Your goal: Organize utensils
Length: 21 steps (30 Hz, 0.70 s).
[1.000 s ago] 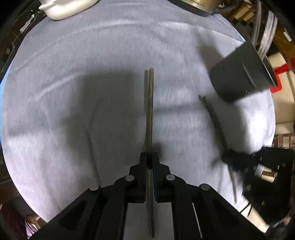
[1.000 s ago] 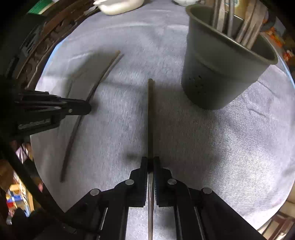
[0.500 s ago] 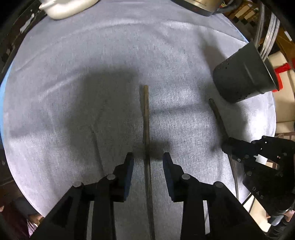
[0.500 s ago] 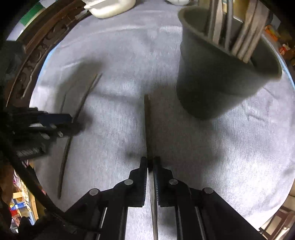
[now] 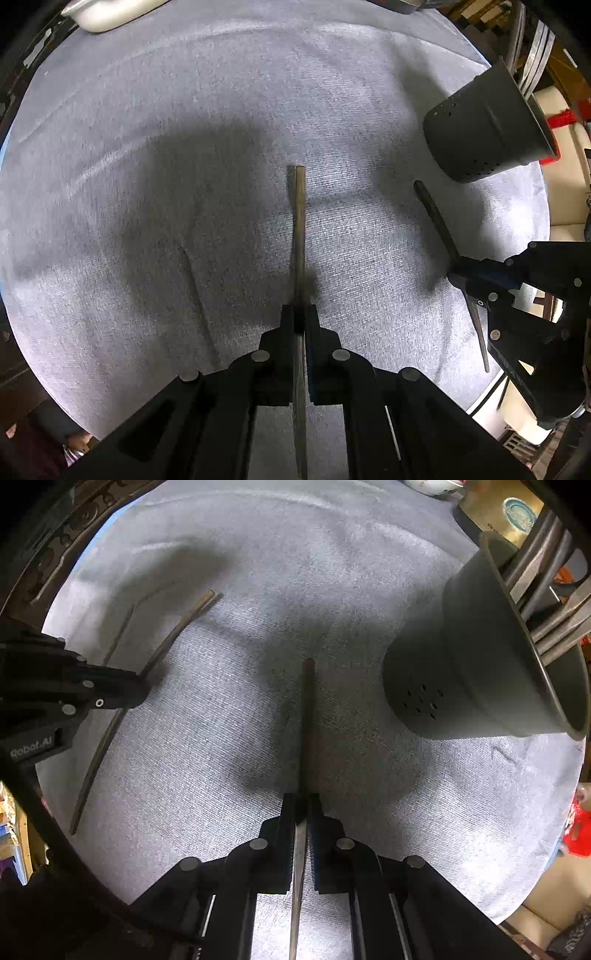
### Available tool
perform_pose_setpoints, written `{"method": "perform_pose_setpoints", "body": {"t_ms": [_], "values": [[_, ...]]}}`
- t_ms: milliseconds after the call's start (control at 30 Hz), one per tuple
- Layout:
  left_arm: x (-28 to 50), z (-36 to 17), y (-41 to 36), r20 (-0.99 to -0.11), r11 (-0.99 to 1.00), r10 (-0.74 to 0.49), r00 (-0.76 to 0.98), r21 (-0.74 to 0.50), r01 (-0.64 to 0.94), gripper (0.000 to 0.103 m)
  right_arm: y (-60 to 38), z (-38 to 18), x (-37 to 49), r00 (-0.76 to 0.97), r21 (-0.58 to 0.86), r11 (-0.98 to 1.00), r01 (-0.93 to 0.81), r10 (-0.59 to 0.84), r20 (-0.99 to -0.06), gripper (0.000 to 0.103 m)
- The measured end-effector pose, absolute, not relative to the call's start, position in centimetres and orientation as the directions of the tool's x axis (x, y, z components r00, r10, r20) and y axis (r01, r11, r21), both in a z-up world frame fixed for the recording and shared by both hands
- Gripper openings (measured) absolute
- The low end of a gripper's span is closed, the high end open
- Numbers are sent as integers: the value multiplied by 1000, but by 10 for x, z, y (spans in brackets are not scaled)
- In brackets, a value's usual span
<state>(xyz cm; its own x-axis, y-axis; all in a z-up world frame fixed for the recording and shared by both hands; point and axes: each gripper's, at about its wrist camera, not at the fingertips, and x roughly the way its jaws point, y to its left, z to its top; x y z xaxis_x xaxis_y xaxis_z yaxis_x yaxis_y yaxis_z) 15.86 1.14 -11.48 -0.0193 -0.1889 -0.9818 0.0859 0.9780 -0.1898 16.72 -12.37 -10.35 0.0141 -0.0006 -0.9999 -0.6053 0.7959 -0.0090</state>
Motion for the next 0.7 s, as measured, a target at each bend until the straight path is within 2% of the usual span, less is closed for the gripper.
{"method": "perform_pose_setpoints", "body": {"t_ms": [533, 700], "values": [[165, -110, -3, -984, 979, -175, -12, -175, 101, 5, -141, -99, 162, 10, 1, 797, -604, 10, -1000, 8], [158, -106, 4, -975, 974, -219, 28, -217, 60, 5, -135, -107, 154, 39, -3, 807, -590, 25, -999, 7]]}}
